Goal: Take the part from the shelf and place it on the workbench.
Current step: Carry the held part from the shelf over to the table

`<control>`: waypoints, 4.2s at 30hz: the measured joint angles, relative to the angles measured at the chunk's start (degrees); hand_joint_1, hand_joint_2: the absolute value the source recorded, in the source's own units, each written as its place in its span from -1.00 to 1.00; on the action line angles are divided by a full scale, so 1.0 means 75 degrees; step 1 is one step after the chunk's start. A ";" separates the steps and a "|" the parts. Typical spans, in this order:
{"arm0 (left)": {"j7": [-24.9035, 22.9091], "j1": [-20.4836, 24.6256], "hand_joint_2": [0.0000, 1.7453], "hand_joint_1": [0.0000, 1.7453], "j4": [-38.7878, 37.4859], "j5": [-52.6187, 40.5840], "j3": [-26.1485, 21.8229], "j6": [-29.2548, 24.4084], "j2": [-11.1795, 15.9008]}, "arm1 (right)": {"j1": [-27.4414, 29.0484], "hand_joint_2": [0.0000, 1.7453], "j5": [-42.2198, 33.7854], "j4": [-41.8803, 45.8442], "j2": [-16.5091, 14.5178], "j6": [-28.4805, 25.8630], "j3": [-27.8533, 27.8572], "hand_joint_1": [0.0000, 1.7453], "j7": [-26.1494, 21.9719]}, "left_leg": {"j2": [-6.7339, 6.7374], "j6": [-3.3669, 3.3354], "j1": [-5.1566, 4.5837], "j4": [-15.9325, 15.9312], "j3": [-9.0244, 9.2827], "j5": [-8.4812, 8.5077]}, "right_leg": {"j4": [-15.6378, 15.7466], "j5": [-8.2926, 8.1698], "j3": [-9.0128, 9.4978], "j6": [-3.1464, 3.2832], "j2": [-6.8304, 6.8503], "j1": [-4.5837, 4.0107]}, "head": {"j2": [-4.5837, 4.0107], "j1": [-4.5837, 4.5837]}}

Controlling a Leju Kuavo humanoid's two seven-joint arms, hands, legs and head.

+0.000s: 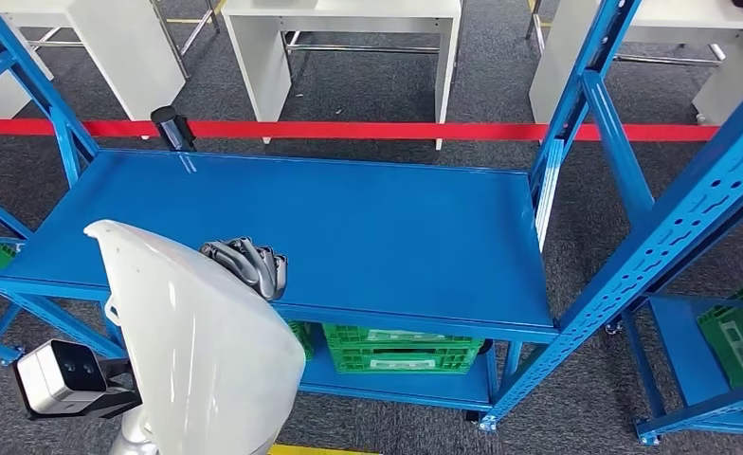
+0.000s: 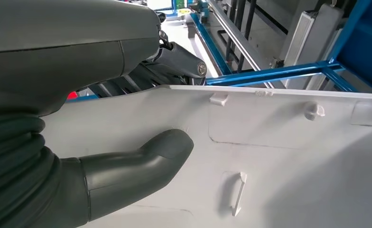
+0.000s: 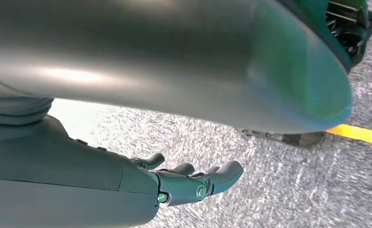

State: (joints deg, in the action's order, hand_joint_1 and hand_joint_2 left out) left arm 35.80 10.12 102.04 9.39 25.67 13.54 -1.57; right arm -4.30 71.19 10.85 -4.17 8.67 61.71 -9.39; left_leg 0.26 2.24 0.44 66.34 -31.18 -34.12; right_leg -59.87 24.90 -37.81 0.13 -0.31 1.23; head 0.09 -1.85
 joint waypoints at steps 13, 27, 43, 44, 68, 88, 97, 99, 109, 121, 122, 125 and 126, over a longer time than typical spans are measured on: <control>-0.0144 0.0127 1.00 1.00 -0.0111 -0.0368 0.0154 0.0229 0.0053 | 0.0007 -1.00 -0.0167 0.0000 0.0129 0.0240 0.0205 -1.00 0.0293 | 0.0054 -0.0513 -0.0106 -0.1144 -0.0251 0.0957 | -0.2060 0.1145 -0.0508 -0.0386 0.0003 -0.0016 | -0.0001 0.0098; -0.0275 0.0819 1.00 1.00 -0.0799 -0.0087 0.0523 0.0607 0.0135 | 0.0003 -1.00 -0.0372 0.0008 0.0368 0.0070 0.0506 -1.00 0.1433 | -0.0015 0.0002 -0.0021 0.0948 -0.1276 -0.0017 | 0.0321 0.0467 0.0820 0.0091 0.0294 -0.0056 | -0.0001 0.0031; -0.0436 0.1353 1.00 1.00 -0.1239 -0.0302 0.1009 0.0695 0.0070 | 0.0075 -1.00 -0.0259 0.0011 0.0552 0.0159 0.0554 -1.00 0.1369 | -0.0273 -0.0534 -0.0086 -0.1137 -0.0056 0.0840 | -0.2009 0.1419 -0.0301 -0.0323 0.0092 -0.0060 | 0.0000 0.0102; -0.0437 0.1362 1.00 1.00 -0.1249 -0.0302 0.1020 0.0695 0.0070 | 0.0079 -1.00 -0.0246 0.0011 0.0568 0.0159 0.0555 -1.00 0.1381 | -0.0368 -0.0536 -0.0101 -0.1118 -0.0069 0.0848 | -0.1824 0.1251 -0.0193 -0.0284 0.0075 -0.0073 | 0.0000 0.0104; -0.0948 0.1882 1.00 1.00 -0.0988 -0.0401 0.1344 0.0441 -0.0198 | 0.0057 -1.00 -0.0017 0.0017 0.0862 0.0375 0.0525 -1.00 0.1823 | 0.0214 -0.0426 -0.0076 -0.1107 -0.0239 0.0970 | 0.0114 0.0618 0.0833 -0.0216 0.0832 -0.0069 | -0.0001 0.0040; -0.1013 0.1831 1.00 1.00 -0.1070 -0.0086 0.1494 0.0564 -0.0170 | 0.0130 -1.00 0.0144 0.0017 0.0799 0.0577 0.0509 -1.00 0.2301 | -0.0138 -0.0047 -0.0047 0.1042 -0.1424 0.0085 | 0.0174 0.0507 0.0794 0.0120 0.0329 -0.0045 | 0.0000 0.0004; -0.0696 0.1843 1.00 1.00 -0.1392 -0.0017 0.1580 0.0728 -0.0119 | 0.0114 -1.00 0.0278 0.0017 0.0642 0.0494 0.0361 -1.00 0.2127 | 0.0247 -0.0363 -0.0150 -0.1064 -0.0295 0.0979 | 0.0152 0.0580 0.0863 -0.0087 0.1080 -0.0102 | 0.0000 0.0007; -0.0586 0.1840 1.00 1.00 -0.1418 -0.0060 0.1578 0.0704 -0.0090 | 0.0085 -1.00 0.0345 0.0017 0.0651 0.0490 0.0314 -1.00 0.2020 | 0.0082 -0.0455 -0.0112 -0.1133 -0.0285 0.1049 | -0.0061 0.0757 0.0794 -0.0168 0.0802 -0.0067 | 0.0000 0.0016; -0.0511 0.1734 1.00 1.00 -0.1563 -0.0342 0.1576 0.0704 -0.0017 | 0.0148 -1.00 0.0456 0.0017 0.0761 0.0485 0.0174 -1.00 0.1948 | -0.0907 -0.0372 -0.0040 -0.0946 -0.0422 0.1081 | -0.0126 0.0562 0.0671 -0.0260 -0.0404 0.0050 | -0.0001 0.0091; -0.0167 0.1556 1.00 1.00 -0.1870 -0.0297 0.1549 0.0664 0.0210 | 0.0221 -1.00 0.0602 0.0017 0.0913 0.0393 -0.0025 -1.00 0.1758 | -0.0057 -0.0092 -0.0040 0.0821 -0.1235 0.0322 | 0.0066 0.0474 0.0680 0.0126 0.0629 -0.0088 | 0.0000 -0.0034; -0.0188 0.1567 1.00 1.00 -0.1880 -0.0309 0.1553 0.0704 0.0209 | 0.0199 -1.00 0.0592 0.0017 0.0916 0.0374 -0.0029 -1.00 0.1701 | 0.0099 -0.0133 -0.0056 0.0274 -0.0918 0.0561 | 0.0066 0.0479 0.0694 0.0121 0.0726 -0.0101 | 0.0000 -0.0034; -0.0292 0.1636 1.00 1.00 -0.1887 -0.0332 0.1572 0.0803 0.0161 | 0.0148 -1.00 0.0595 0.0017 0.0914 0.0355 -0.0043 -1.00 0.1623 | 0.0608 -0.0276 -0.0159 -0.0895 -0.0303 0.0890 | 0.0054 0.0511 0.0736 0.0040 0.0969 -0.0153 | -0.0001 -0.0027; -0.0332 0.1659 1.00 1.00 -0.1890 -0.0334 0.1577 0.0828 0.0138 | 0.0137 -1.00 0.0600 0.0017 0.0910 0.0353 -0.0050 -1.00 0.1604 | 0.0586 -0.0311 -0.0187 -0.0946 -0.0307 0.0886 | 0.0058 0.0516 0.0748 0.0000 0.1052 -0.0158 | -0.0001 -0.0023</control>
State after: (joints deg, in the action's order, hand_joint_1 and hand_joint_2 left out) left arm 33.31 22.56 87.86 6.88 37.50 19.75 -0.54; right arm -3.27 75.69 10.97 2.66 11.32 61.34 2.64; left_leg 4.65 -0.09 -0.96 59.25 -33.48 -27.48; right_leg -59.44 28.77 -32.19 0.13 7.58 0.05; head 0.08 -2.02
